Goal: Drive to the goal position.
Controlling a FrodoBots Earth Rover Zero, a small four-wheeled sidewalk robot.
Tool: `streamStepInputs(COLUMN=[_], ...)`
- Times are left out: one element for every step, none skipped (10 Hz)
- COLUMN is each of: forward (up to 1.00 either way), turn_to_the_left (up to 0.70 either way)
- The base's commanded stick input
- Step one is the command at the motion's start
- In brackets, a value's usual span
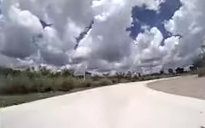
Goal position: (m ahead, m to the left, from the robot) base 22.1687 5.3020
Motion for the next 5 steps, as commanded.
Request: streamStepInputs(forward=[0.7,0.7,0.7,0.7,0.7], turn_to_the_left=[0.0,0.0,0.0,0.0,0.0])
